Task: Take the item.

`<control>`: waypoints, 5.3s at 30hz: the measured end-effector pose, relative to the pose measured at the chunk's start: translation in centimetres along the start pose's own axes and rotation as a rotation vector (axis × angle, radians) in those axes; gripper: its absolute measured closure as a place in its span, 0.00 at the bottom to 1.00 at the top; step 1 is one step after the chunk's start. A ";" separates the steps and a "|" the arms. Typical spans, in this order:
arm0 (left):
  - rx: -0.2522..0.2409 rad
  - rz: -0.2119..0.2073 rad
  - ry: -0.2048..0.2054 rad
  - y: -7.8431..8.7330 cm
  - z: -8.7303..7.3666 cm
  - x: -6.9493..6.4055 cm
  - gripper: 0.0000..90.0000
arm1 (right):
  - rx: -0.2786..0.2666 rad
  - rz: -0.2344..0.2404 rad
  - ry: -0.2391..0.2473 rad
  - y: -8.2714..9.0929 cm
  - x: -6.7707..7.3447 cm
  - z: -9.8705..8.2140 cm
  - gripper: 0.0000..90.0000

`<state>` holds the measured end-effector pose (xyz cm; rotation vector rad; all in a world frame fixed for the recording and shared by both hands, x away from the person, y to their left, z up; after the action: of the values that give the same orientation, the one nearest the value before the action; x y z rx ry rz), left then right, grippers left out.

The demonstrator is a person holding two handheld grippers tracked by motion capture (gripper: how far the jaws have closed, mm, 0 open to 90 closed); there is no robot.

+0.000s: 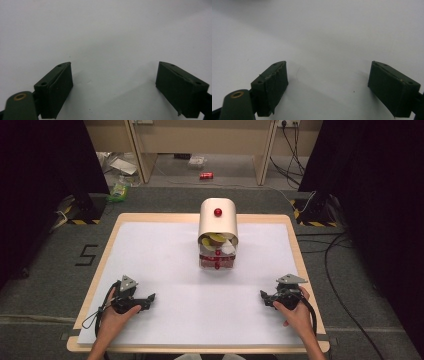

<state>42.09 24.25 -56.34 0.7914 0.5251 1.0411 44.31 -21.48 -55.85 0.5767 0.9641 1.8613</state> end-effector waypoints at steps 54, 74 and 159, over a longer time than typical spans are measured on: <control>0.002 -0.001 -0.002 0.0 0.0 0.0 0.15 | -0.222 0.142 0.236 6.5 10.7 11.2 0.25; 0.000 -0.001 0.000 0.0 0.0 0.0 0.15 | -0.292 0.151 0.274 7.3 13.0 15.7 0.27; 0.001 -0.001 0.000 0.0 0.0 0.0 0.15 | -0.249 0.163 0.381 7.3 14.9 13.3 0.29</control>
<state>42.08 24.25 -56.34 0.7915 0.5259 1.0401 43.30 -5.16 -42.36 0.1538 0.9256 2.2492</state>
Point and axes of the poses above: each handheld gripper's, and its own axes: y roughly backward along the jaws, z roughly out of its top, x roughly to its left, the point moved 9 cm from there along -y, roughly forward along the jaws, and after that the axes turned 11 degrees about x, right-handed, at the moved point
